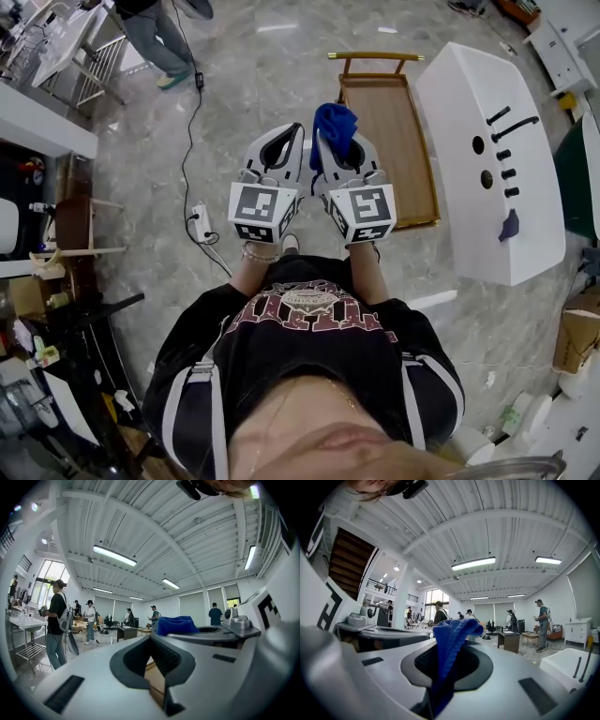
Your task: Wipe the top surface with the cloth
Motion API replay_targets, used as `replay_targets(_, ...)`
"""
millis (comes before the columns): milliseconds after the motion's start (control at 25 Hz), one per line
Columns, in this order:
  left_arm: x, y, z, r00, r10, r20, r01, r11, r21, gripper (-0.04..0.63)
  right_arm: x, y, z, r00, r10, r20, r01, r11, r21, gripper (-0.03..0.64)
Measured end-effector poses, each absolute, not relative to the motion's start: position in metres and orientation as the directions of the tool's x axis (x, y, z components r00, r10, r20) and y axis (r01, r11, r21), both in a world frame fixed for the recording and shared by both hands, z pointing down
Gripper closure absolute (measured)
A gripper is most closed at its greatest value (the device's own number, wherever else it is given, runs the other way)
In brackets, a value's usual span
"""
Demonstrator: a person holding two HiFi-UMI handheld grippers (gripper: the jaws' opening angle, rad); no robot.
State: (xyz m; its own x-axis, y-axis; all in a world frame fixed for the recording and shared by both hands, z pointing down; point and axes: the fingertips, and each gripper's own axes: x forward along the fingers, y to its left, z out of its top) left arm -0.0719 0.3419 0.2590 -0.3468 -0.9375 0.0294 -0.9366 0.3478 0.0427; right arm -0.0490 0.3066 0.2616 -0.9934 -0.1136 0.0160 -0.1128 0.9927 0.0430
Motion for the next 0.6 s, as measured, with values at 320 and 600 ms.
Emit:
replay_targets(320,-0.11,0.331,0.268,-0.333,-0.942,0.047,-0.94,0.335,0.057,0.548,-0.084,0.297,0.27,-0.99,-0.136,0.03,-0.135,0.99,0.033,0.561)
replay_targets(600,-0.144,0.293,0.264,-0.318,-0.947,0.042,-0.946,0.32,0.053,0.548,-0.119,0.258,0.269,-0.987,-0.16,0.029,-0.159,0.987,0.025,0.561)
